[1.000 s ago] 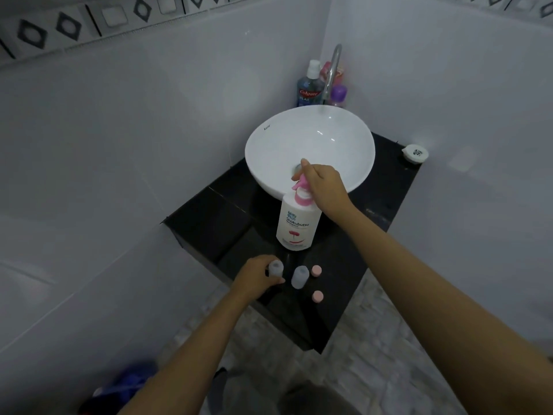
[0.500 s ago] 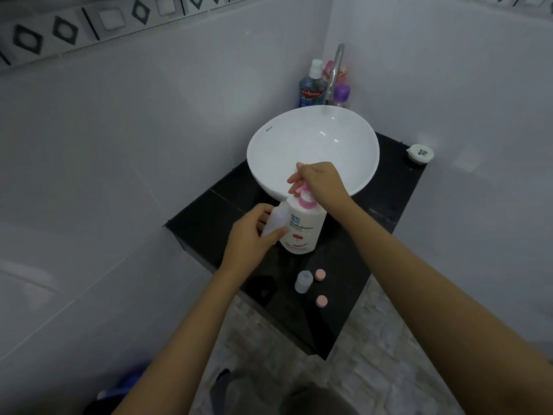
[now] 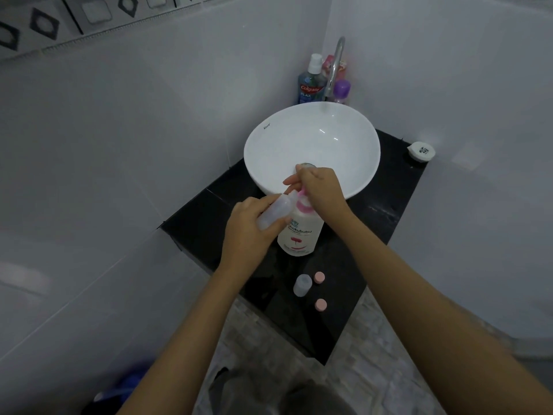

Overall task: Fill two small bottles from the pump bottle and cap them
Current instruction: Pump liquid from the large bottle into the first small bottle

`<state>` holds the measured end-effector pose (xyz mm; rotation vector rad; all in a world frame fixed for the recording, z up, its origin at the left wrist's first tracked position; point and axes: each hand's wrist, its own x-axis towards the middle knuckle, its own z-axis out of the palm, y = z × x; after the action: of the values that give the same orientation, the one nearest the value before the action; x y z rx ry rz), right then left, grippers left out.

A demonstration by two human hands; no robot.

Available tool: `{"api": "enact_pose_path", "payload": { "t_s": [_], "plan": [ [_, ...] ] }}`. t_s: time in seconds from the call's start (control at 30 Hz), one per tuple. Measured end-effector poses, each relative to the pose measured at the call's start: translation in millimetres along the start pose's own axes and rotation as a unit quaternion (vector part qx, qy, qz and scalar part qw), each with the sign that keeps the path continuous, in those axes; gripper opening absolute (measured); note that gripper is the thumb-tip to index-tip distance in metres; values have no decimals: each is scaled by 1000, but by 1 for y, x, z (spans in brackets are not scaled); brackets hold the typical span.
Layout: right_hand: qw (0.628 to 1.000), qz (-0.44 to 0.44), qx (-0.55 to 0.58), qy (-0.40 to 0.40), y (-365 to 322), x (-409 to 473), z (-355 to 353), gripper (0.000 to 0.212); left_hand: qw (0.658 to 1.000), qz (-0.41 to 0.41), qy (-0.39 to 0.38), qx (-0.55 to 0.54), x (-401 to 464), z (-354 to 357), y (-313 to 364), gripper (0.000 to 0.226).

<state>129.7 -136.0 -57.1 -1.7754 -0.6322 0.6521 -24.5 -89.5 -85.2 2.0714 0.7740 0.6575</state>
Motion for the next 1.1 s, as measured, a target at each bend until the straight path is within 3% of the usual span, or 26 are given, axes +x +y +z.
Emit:
{"api": "enact_pose_path", "payload": {
  "t_s": [0.43,0.63,1.1],
  "plan": [
    [999,34,6,-15,11,-1,3,43,999,-46,-27,-5,3,6,-1,51],
    [1000,-13,-14,-10,1,3,-3,41,999,-35,-24,-12,4,1,8,52],
    [999,-12,-16,-25,-2,3,-9,40,998,-37,-31,-48,9,0,10,48]
  ]
}}
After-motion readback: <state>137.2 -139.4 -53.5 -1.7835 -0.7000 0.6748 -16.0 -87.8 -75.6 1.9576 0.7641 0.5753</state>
